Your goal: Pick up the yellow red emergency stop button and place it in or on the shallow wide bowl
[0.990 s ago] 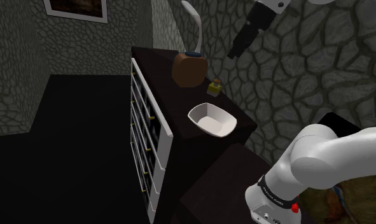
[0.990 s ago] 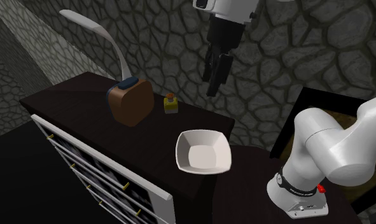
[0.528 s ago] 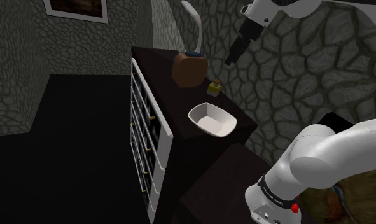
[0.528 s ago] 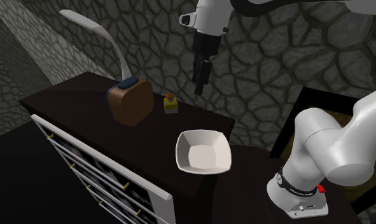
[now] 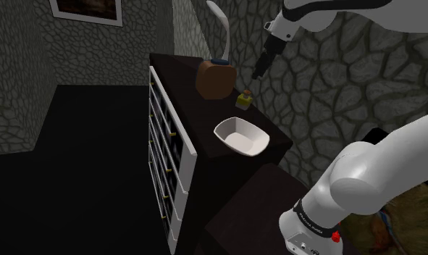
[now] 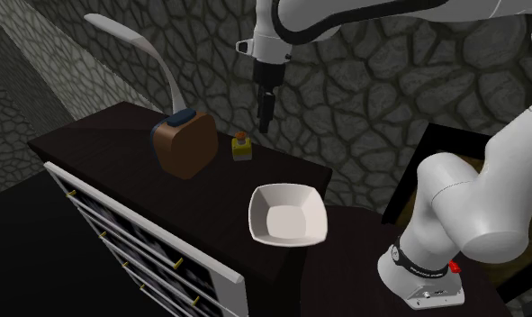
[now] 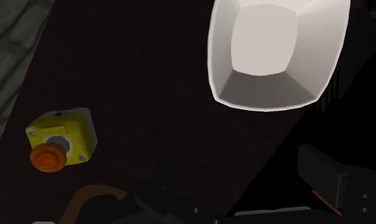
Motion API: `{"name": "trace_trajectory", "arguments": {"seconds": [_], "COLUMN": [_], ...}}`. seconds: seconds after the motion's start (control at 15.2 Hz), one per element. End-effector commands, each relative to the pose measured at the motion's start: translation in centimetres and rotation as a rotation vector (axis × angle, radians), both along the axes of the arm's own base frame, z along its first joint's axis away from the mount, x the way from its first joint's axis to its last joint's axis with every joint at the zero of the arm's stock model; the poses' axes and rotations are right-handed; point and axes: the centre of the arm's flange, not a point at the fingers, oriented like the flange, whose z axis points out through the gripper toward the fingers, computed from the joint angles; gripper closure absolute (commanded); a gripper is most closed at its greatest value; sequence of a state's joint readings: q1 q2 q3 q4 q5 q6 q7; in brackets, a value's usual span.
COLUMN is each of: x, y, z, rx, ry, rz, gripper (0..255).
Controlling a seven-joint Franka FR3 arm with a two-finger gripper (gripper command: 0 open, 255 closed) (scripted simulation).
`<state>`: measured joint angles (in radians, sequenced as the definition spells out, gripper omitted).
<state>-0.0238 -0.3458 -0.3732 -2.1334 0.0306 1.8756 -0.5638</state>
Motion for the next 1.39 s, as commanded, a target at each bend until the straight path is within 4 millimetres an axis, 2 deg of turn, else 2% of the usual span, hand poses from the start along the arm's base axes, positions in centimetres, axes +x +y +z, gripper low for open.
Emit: {"name": "trace_trajectory", "arguments": {"seconds": [0.0,1.06,1.32], "x": [1.4,11.5,11.7], "y": [-2.0,-18.0,-18.2], "z": [-1.3,-11.7,-13.5], "rx": [-0.004,-0.026,-0.026], "ry": [0.013,0.113,0.115], "rz": [0.007,0.051,0.052], "gripper": [0,0,0]}}
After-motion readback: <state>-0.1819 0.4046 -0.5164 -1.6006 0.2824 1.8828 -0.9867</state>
